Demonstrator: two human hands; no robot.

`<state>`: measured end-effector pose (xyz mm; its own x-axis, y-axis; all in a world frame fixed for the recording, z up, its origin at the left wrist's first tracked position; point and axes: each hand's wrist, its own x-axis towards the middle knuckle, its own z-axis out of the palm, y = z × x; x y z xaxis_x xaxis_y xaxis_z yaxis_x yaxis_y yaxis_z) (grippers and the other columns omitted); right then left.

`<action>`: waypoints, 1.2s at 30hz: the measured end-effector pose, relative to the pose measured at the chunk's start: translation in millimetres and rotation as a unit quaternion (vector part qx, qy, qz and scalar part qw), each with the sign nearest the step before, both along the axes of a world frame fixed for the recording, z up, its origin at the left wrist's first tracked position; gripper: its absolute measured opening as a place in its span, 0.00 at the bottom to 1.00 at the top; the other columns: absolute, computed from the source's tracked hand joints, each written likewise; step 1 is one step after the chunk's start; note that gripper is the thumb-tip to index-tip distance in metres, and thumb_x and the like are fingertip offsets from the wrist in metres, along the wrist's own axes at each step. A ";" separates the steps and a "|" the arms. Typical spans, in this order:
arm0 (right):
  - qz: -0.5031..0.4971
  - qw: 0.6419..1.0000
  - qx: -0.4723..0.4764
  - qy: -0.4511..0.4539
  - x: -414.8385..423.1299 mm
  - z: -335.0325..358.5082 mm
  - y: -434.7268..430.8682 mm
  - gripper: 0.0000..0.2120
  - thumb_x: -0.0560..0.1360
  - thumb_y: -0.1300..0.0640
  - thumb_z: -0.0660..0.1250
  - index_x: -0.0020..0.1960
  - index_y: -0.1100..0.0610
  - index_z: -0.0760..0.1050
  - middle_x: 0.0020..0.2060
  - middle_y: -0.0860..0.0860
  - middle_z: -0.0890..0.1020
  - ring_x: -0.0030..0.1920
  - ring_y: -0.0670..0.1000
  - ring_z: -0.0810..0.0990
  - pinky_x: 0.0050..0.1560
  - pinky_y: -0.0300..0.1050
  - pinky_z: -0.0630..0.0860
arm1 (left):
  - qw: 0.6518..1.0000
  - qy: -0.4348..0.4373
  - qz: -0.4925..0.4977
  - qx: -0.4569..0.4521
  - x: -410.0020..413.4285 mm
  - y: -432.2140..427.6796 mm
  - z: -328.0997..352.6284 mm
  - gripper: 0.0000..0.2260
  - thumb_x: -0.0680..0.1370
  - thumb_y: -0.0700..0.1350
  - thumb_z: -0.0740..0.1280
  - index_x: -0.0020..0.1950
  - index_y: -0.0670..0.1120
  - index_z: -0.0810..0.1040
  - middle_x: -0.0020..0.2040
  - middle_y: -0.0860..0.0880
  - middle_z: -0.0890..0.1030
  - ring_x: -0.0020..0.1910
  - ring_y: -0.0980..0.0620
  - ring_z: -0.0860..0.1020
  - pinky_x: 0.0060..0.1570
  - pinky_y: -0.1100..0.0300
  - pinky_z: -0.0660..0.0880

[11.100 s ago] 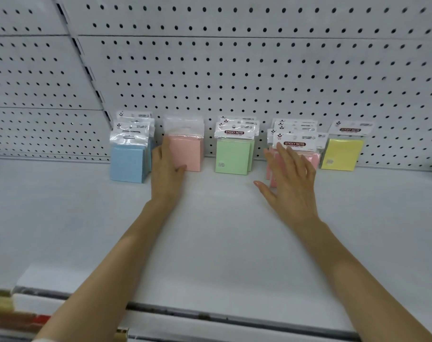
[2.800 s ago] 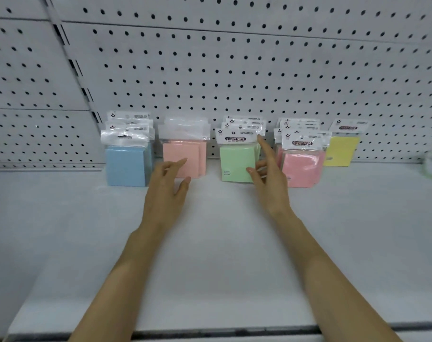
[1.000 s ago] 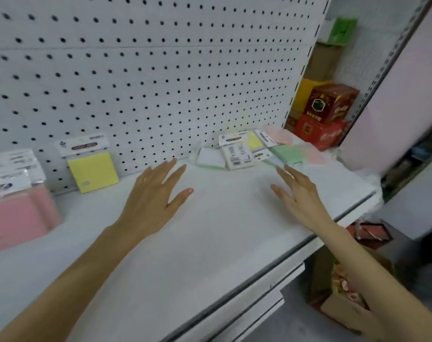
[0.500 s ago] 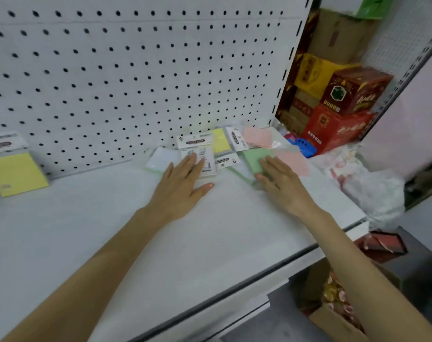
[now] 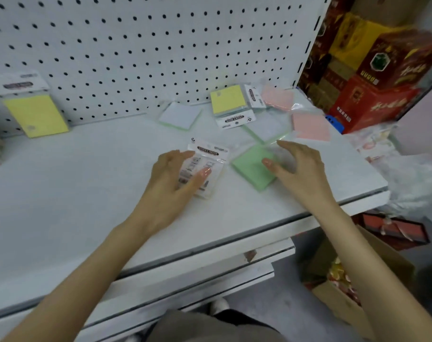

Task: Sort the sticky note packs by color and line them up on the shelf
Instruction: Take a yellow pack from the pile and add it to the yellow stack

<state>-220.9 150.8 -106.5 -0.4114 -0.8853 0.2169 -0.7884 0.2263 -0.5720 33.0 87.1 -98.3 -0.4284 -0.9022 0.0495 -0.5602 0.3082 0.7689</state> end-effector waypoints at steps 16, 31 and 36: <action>-0.047 0.998 0.035 0.006 14.3 -10.7 3.8 0.33 0.65 0.34 0.68 0.60 0.55 0.72 0.59 0.52 0.75 0.64 0.56 0.68 0.64 0.50 0.61 | 0.988 -0.119 0.079 -0.064 -23.8 10.9 -13.3 0.33 0.72 0.62 0.67 0.73 0.51 0.64 0.74 0.49 0.62 0.72 0.50 0.57 0.71 0.58 0.52; -0.026 0.955 -0.106 -0.275 37.6 7.3 4.8 0.17 0.68 0.59 0.75 0.52 0.51 0.72 0.48 0.42 0.77 0.48 0.38 0.76 0.47 0.31 0.73 | 0.989 0.052 0.127 -0.047 -10.1 9.4 -3.4 0.26 0.70 0.49 0.74 0.67 0.50 0.74 0.66 0.52 0.74 0.63 0.55 0.73 0.62 0.66 0.67; -0.058 0.825 -0.110 -0.552 64.7 13.5 -4.1 0.16 0.69 0.66 0.72 0.54 0.54 0.75 0.51 0.54 0.81 0.48 0.50 0.82 0.45 0.43 0.80 | 0.792 0.501 0.128 0.324 25.8 0.0 15.9 0.23 0.67 0.48 0.70 0.60 0.43 0.76 0.57 0.43 0.80 0.57 0.44 0.78 0.63 0.50 0.69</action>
<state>-156.2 146.7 -93.1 -0.5452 -0.8150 -0.1964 0.2592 0.0590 -0.9640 58.8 87.1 -82.4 -0.2652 -0.9284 -0.2603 0.4512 -0.3581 0.8174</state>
